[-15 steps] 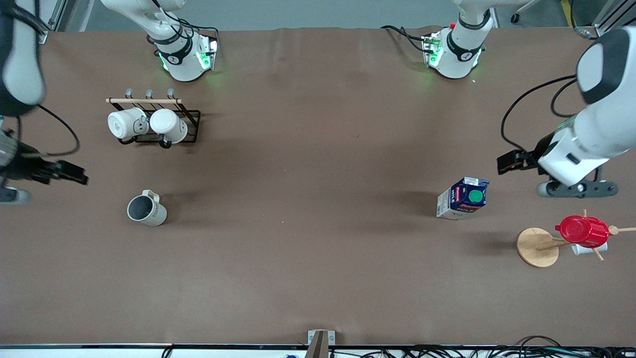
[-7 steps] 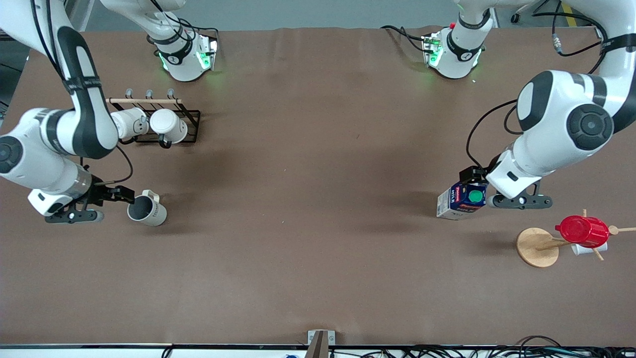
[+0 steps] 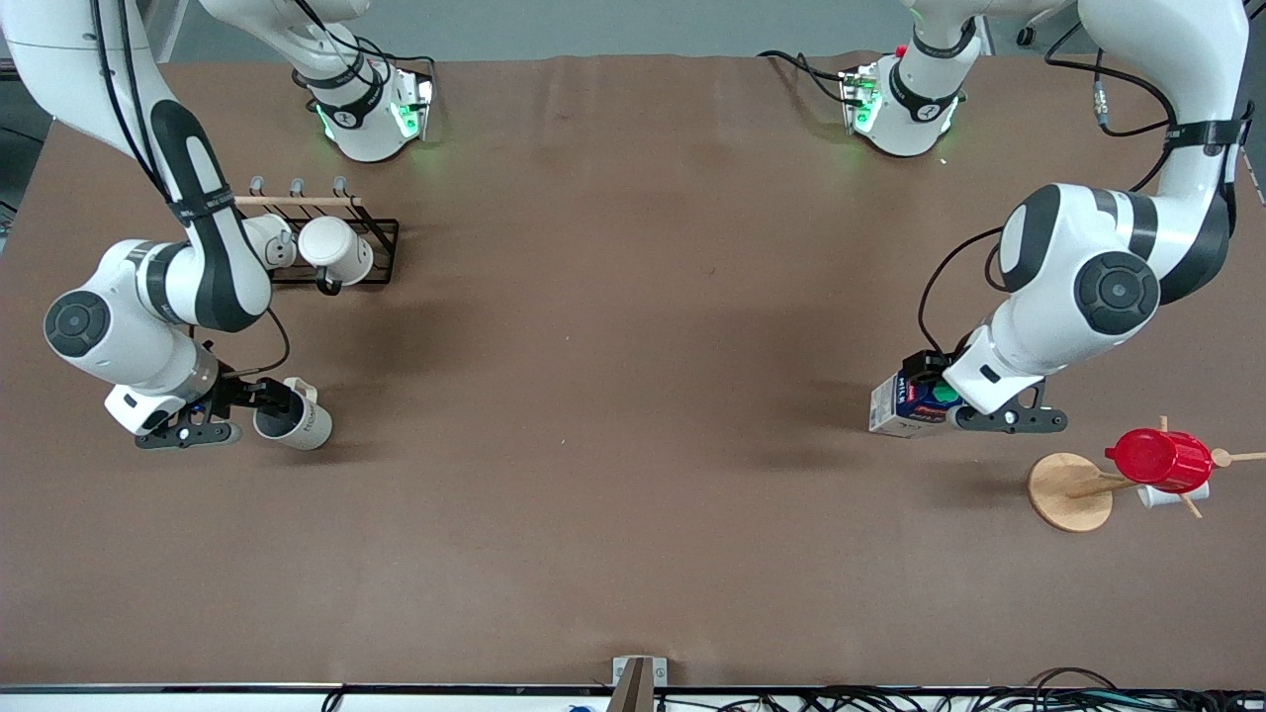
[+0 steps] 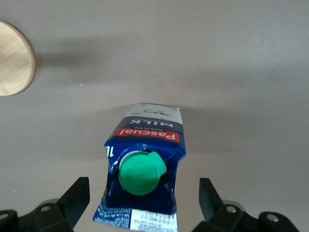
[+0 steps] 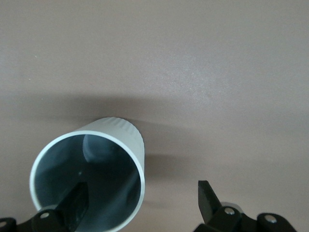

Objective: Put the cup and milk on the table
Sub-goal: 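Grasp the white mug with the right gripper while the left gripper grasps the carton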

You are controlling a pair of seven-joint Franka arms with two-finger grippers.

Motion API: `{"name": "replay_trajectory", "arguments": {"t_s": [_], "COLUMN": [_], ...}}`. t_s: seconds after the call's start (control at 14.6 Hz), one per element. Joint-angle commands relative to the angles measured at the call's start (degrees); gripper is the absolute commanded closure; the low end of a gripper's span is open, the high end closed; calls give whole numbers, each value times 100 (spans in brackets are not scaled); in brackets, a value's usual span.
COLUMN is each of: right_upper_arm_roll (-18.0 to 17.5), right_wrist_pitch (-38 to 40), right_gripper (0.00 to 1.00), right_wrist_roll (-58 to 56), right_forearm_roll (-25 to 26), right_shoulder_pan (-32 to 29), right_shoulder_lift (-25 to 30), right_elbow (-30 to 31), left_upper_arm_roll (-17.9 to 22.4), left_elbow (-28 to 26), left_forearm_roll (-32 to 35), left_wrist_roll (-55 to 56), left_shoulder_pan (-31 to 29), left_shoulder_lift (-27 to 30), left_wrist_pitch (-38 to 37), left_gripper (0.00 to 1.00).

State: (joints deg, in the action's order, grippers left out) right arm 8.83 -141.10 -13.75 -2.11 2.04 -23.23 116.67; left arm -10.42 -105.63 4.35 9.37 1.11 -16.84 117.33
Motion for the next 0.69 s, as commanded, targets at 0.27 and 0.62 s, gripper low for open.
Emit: {"name": "replay_trajectory", "arguments": {"t_s": [0.27,0.62], "right_upper_arm_roll": [-39,-47], "right_wrist_pitch": [-340,-243], "right_gripper": [66,100], "right_wrist_roll": [-58,74], "right_forearm_roll": [-17,-52], "right_shoulder_pan": [-11,-28], "right_shoulder_lift": [-50,-50], "right_elbow": [233,128], "left_upper_arm_roll": [-30,-30], "left_elbow": [-1,-1], "left_forearm_roll": [136,127], "left_wrist_roll": [100,109], "left_shoulder_pan": [-23,-31], "left_shoulder_lift": [-144,-188], "left_wrist_pitch": [115,89], "left_gripper": [16,38]}}
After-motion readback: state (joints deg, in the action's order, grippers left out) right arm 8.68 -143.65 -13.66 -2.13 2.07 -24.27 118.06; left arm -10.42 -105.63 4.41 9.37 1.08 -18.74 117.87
